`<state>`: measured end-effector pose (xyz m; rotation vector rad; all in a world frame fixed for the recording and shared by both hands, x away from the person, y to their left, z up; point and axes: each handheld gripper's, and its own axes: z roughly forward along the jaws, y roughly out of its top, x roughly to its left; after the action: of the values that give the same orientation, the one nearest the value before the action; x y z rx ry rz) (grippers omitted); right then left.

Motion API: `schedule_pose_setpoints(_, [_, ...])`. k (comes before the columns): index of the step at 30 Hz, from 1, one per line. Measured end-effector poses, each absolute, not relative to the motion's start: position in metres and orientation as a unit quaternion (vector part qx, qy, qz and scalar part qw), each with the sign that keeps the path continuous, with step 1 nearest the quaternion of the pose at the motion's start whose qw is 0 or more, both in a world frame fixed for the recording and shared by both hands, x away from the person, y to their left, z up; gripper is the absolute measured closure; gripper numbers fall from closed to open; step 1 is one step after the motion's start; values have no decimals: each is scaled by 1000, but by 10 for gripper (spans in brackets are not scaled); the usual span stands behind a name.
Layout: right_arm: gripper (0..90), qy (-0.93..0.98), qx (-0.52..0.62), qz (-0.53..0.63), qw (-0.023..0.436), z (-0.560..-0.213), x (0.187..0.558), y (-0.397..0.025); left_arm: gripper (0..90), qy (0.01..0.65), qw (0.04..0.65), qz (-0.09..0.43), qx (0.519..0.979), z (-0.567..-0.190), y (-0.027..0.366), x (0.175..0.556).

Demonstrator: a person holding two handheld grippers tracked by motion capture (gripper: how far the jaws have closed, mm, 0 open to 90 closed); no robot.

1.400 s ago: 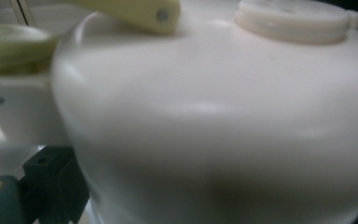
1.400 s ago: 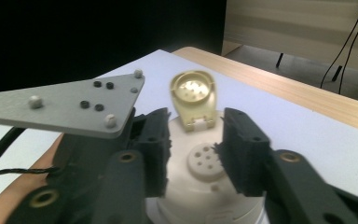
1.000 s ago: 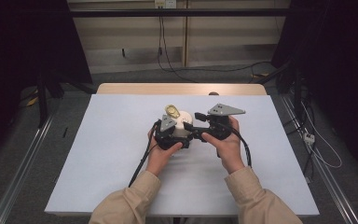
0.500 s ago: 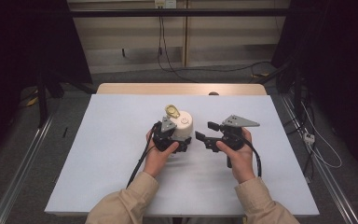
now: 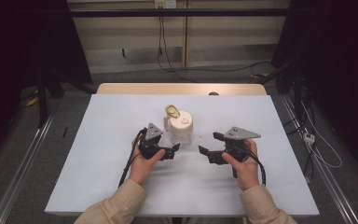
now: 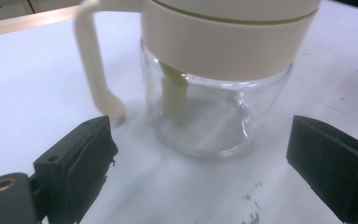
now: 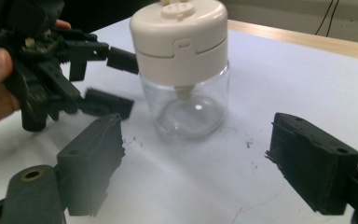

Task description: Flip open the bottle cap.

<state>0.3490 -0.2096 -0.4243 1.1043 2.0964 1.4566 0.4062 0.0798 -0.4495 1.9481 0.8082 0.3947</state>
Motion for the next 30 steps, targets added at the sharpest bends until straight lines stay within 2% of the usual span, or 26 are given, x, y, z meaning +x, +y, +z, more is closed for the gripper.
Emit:
schedule_pose_setpoints(13, [119, 727, 393, 534, 179, -430, 329, -224, 63, 330, 478, 160, 798, -440, 124, 393])
schedule_pose_setpoints(30, [112, 734, 393, 519, 196, -439, 308, -243, 62, 329, 496, 162, 787, -435, 173, 379])
